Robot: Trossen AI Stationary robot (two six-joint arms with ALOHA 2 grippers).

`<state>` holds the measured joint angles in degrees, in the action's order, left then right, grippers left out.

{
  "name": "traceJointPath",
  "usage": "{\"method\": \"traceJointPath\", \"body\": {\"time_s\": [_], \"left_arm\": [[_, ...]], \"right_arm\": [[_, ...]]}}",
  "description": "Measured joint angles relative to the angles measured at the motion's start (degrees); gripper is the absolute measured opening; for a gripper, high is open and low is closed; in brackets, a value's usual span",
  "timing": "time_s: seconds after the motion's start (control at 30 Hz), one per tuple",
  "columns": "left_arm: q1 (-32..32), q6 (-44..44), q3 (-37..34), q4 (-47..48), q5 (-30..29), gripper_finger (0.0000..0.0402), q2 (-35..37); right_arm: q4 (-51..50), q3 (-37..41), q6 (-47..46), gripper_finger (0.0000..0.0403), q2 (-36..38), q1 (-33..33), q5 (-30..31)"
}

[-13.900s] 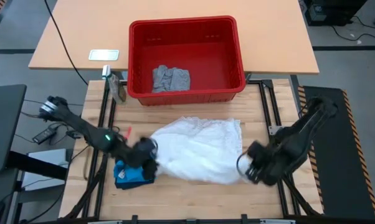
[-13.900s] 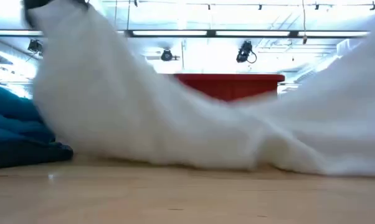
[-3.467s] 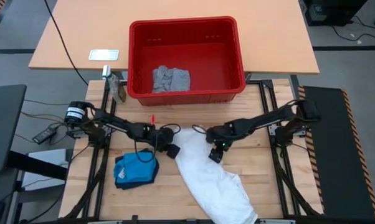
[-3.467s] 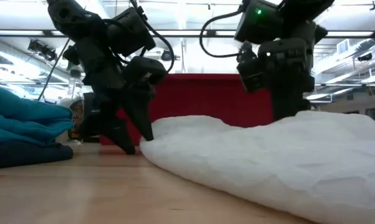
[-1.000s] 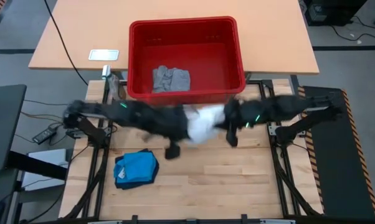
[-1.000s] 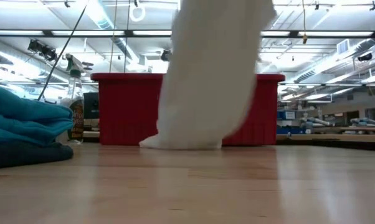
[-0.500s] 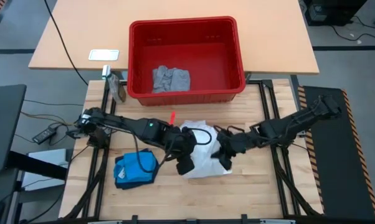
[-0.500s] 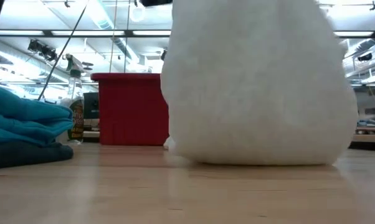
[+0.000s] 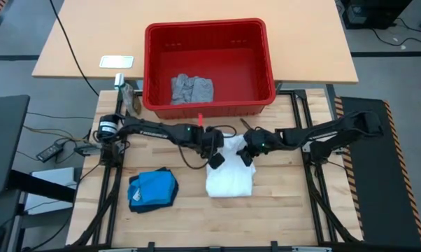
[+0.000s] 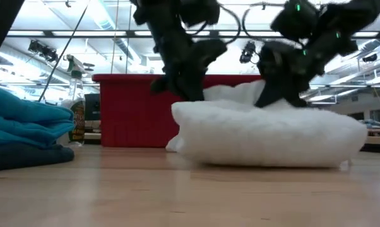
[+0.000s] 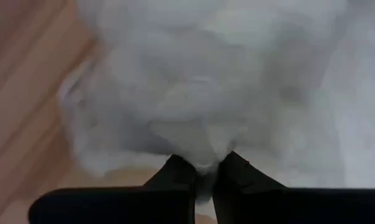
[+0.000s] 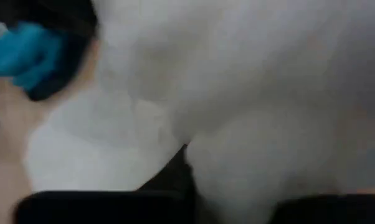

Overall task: Fold laundry
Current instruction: Fold the white shirt

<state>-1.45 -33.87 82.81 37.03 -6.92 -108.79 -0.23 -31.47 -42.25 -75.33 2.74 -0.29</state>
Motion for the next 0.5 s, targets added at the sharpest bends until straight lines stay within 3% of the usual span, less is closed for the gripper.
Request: {"method": "traceJointPath", "body": {"time_s": [0.3, 0.4, 0.5], "left_arm": [[-2.35, 0.45, -0.84, 3.10, 2.49, 0.0064, 3.04], [-2.04, -0.26, -0.84, 3.12, 2.68, 0.0067, 5.74], [-1.50, -0.96, -0.70, 4.46, 2.53, 0.0067, 8.99]], "right_arm": [[2.04, 1.82, -6.50, 0.0280, 1.68, 5.17, -4.49], [2.73, 1.20, -7.52, 0.0307, 3.29, 4.37, -4.27], [2.76, 0.34, -7.53, 0.0308, 4.93, 2.46, -2.50]]}}
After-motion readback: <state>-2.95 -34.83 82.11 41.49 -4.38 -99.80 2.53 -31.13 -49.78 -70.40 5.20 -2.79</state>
